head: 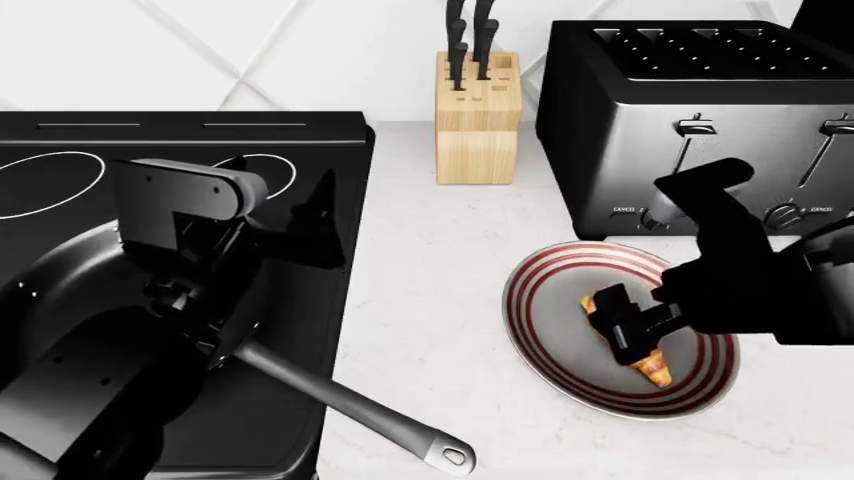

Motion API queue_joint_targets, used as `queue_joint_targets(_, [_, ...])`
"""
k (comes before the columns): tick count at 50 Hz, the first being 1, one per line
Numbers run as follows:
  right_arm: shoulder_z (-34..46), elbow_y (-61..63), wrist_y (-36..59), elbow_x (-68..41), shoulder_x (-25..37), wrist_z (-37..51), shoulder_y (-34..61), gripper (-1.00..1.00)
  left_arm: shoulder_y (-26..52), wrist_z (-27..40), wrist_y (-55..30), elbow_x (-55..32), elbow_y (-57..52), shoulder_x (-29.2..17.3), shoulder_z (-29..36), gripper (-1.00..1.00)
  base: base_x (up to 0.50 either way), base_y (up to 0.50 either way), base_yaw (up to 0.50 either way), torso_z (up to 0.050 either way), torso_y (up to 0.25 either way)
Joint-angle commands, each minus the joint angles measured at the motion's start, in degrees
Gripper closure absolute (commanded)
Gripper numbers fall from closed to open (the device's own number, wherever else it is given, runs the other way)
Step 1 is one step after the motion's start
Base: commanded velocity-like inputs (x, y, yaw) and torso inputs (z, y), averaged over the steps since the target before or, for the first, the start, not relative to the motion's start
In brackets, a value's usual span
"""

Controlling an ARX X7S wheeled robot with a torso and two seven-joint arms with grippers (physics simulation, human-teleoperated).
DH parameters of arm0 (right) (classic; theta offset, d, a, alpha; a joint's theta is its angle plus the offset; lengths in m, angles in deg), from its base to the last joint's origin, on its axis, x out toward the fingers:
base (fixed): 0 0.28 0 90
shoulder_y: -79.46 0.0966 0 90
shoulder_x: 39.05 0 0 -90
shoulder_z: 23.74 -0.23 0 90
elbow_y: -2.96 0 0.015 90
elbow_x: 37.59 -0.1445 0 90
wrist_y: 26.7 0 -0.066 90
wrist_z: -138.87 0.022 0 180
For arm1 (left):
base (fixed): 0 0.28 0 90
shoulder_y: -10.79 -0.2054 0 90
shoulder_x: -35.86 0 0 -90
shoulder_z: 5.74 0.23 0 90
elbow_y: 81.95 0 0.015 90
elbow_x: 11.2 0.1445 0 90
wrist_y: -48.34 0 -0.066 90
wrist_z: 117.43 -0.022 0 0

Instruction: Pick the croissant and place it on the pan. Then turn on the stove to warm the croissant.

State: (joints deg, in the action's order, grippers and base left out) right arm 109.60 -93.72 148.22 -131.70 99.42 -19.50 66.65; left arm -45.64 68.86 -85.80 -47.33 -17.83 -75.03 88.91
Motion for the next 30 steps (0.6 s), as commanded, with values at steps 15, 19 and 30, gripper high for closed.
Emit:
queue_joint_targets(15, [2.6, 0.1, -1.0, -3.9, 1.1, 2.0, -1.0, -1.00, 0.1, 0.4, 0.1, -0.7, 0.1, -0.3, 0.0, -1.00, 0.00, 0.00, 0.00, 0.000, 0.000])
queue_joint_targets(19, [2.9, 0.2, -1.3, -4.1, 1.5, 2.1, -1.0, -1.00, 0.2, 0.6, -0.3, -1.1, -0.1, -0.4, -0.1, -1.00, 0.00, 0.00, 0.00, 0.000, 0.000])
queue_joint_targets(30, [4.3, -0.5, -1.5, -3.4, 1.1, 1.8, -0.4, -1.00, -0.1, 0.4, 0.1, -1.1, 0.5, -0.6, 0.3, -1.00, 0.00, 0.00, 0.00, 0.000, 0.000])
